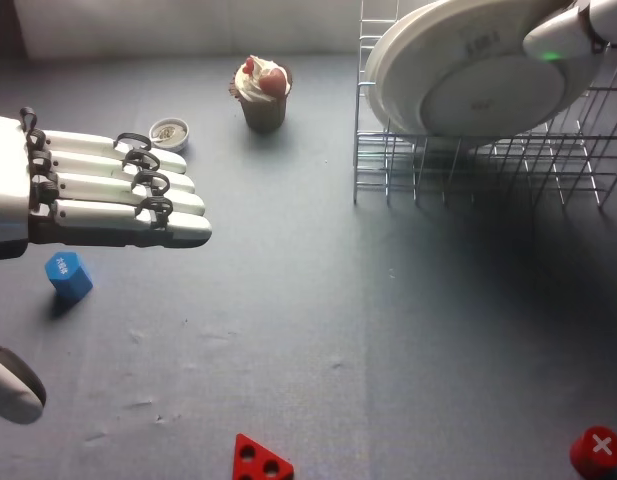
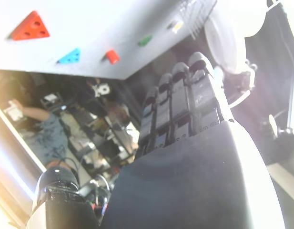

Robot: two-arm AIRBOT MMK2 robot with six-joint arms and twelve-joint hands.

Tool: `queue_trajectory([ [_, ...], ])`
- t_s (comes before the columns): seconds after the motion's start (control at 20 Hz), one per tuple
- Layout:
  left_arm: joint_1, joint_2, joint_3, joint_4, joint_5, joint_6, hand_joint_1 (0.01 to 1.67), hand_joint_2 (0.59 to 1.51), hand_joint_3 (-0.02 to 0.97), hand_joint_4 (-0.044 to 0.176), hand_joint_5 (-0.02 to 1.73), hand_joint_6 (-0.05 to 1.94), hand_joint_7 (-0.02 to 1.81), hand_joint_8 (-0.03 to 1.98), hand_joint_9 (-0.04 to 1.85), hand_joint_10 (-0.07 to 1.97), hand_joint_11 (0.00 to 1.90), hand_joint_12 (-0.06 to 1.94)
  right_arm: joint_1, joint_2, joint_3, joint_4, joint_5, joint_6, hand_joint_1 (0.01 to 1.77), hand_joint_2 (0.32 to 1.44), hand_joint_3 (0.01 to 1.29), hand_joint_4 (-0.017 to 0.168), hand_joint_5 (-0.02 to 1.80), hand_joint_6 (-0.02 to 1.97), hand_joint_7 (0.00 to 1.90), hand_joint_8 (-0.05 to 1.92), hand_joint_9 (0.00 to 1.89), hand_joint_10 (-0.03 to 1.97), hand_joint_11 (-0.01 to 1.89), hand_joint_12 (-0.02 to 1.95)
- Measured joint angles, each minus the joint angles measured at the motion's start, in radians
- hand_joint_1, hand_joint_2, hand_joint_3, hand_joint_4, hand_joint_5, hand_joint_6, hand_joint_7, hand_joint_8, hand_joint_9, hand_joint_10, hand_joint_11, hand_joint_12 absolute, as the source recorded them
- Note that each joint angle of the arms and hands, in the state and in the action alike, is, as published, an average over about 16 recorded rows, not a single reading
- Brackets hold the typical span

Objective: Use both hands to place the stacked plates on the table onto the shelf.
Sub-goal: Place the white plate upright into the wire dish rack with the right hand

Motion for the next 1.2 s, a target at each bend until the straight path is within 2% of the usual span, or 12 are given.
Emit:
queue_trajectory([
  [0.15,-0.001,0.000,0.000,0.000,-0.001,0.000,0.03,0.895,0.019,0.003,0.08,0.02,0.13,0.00,0.12,0.01,0.12,0.00,-0.010,-0.005,0.004,-0.007,0.006,0.000,1.45,0.99,0.01,-0.009,0.89,0.80,1.09,0.65,1.15,0.60,0.98,1.18],
  [0.45,-0.003,0.000,0.000,0.000,-0.004,0.000,0.03,0.895,0.019,0.003,0.08,0.02,0.13,0.00,0.12,0.01,0.12,0.00,-0.033,-0.015,0.008,-0.031,0.020,0.000,1.40,1.00,0.01,-0.007,0.88,0.90,1.07,0.72,1.15,0.36,1.09,0.73],
  [0.65,-0.004,0.000,0.000,0.000,-0.005,0.000,0.03,0.893,0.019,0.003,0.08,0.02,0.12,0.00,0.11,0.01,0.11,0.00,-0.050,-0.023,0.014,-0.046,0.034,0.000,1.35,1.00,0.01,-0.006,0.89,0.94,1.04,0.63,1.14,0.21,1.16,0.42],
  [0.8,-0.004,0.000,0.000,0.000,-0.006,0.000,0.03,0.894,0.019,0.003,0.08,0.02,0.12,0.00,0.11,0.01,0.11,0.00,-0.068,-0.031,0.022,-0.055,0.048,0.000,1.31,1.01,0.01,-0.005,0.89,0.98,1.03,0.68,1.14,0.08,1.21,0.19],
  [0.9,-0.004,0.000,-0.001,0.000,-0.006,0.000,0.03,0.893,0.019,0.003,0.08,0.02,0.12,0.00,0.10,0.01,0.11,0.00,-0.082,-0.036,0.028,-0.058,0.060,0.001,1.29,1.01,0.01,-0.005,0.89,0.99,1.01,0.67,1.13,0.03,1.24,0.12],
  [1.0,-0.004,0.000,-0.001,0.000,-0.007,0.000,0.03,0.892,0.019,0.003,0.08,0.02,0.12,0.00,0.10,0.01,0.11,0.00,-0.096,-0.042,0.035,-0.060,0.072,0.002,1.27,1.02,0.01,-0.005,0.89,0.99,0.99,0.57,1.13,0.02,1.25,0.10],
  [1.2,-0.004,0.000,-0.001,0.000,-0.008,0.000,0.03,0.892,0.019,0.003,0.08,0.02,0.11,0.00,0.10,0.01,0.11,0.00,-0.123,-0.052,0.052,-0.060,0.096,0.006,1.25,1.04,0.01,-0.004,0.87,0.76,0.94,0.37,1.09,0.02,1.24,0.06],
])
